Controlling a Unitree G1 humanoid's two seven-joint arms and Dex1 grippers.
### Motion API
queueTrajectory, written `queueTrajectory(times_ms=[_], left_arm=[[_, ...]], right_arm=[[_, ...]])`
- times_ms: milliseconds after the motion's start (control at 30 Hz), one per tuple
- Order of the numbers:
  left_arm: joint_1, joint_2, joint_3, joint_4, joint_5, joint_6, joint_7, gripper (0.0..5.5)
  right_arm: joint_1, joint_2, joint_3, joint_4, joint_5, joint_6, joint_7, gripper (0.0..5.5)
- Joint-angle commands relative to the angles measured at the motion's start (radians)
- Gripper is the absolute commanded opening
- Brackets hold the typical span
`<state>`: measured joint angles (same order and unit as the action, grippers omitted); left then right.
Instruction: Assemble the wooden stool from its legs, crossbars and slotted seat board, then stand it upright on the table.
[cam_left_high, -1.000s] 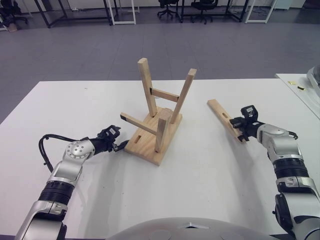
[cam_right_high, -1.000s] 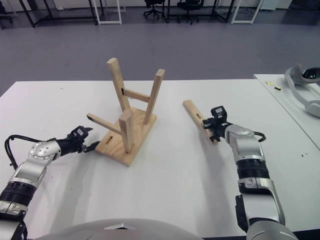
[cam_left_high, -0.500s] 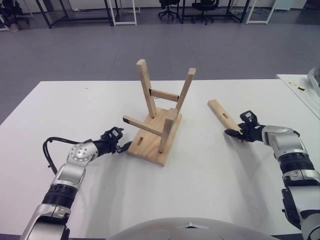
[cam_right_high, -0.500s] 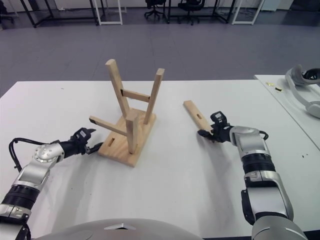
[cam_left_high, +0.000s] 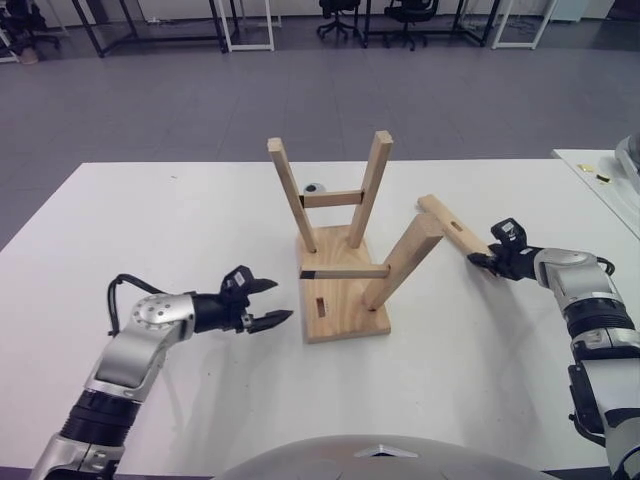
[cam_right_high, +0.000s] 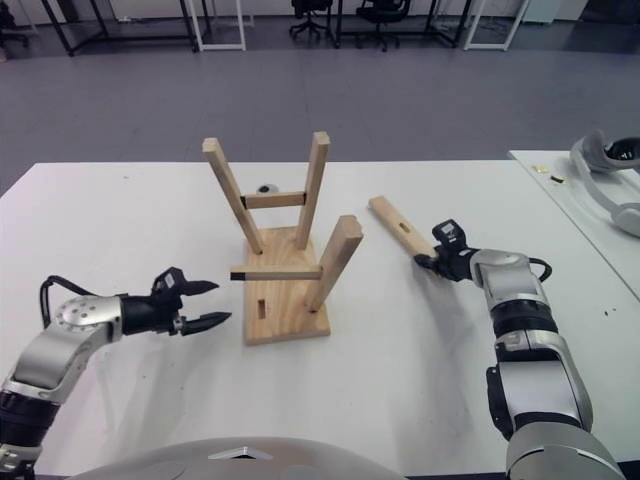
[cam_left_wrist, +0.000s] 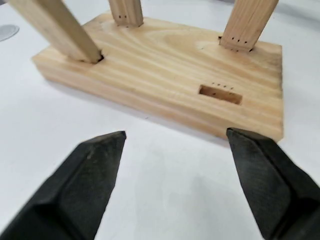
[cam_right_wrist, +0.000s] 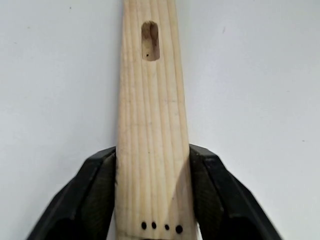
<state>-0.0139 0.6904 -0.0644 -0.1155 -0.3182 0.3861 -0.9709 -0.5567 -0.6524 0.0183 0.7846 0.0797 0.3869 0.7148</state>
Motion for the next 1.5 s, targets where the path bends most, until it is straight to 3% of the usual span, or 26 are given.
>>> queueTrajectory(times_ms=[33, 133, 233, 333, 500, 800, 1033, 1367, 1500], left_arm=[[-0.096, 0.086, 0.121, 0.134, -0.025, -0.004, -0.030, 3.71], [-0.280, 0.083, 0.297, 0.204, -0.199, 0.090, -0.016, 3.71], [-0.569, 0.034, 0.431, 0.189, -0.526, 0.337, 0.052, 3.71], [-0.771, -0.041, 0.441, 0.119, -0.889, 0.575, 0.116, 3.71], [-0.925, -0.155, 0.432, 0.116, -1.139, 0.654, 0.312, 3.71], [-0.970, -0.204, 0.431, 0.125, -1.243, 0.626, 0.491, 3.71], [-0.949, -0.162, 0.427, 0.159, -1.241, 0.660, 0.433, 3.71], [-0.938, -0.083, 0.449, 0.249, -1.216, 0.698, 0.357, 2.07], [-0.956, -0.018, 0.468, 0.298, -1.228, 0.760, 0.315, 2.05]], right_arm=[[-0.133, -0.008, -0.108, -0.081, 0.077, 0.039, -0.021, 2.06], [-0.264, -0.001, -0.232, -0.206, 0.221, 0.130, -0.008, 2.06], [-0.389, 0.052, -0.330, -0.404, 0.459, 0.306, 0.036, 2.06], [-0.427, 0.137, -0.353, -0.624, 0.699, 0.490, 0.040, 2.06], [-0.327, 0.197, -0.336, -0.918, 1.002, 0.713, 0.016, 2.06], [-0.217, 0.146, -0.299, -1.003, 1.196, 0.813, 0.033, 2.06], [-0.162, 0.080, -0.230, -1.014, 1.151, 0.803, 0.089, 2.06], [-0.173, 0.062, -0.208, -1.004, 1.142, 0.783, 0.090, 2.06], [-0.189, 0.070, -0.212, -0.981, 1.129, 0.767, 0.057, 2.06]])
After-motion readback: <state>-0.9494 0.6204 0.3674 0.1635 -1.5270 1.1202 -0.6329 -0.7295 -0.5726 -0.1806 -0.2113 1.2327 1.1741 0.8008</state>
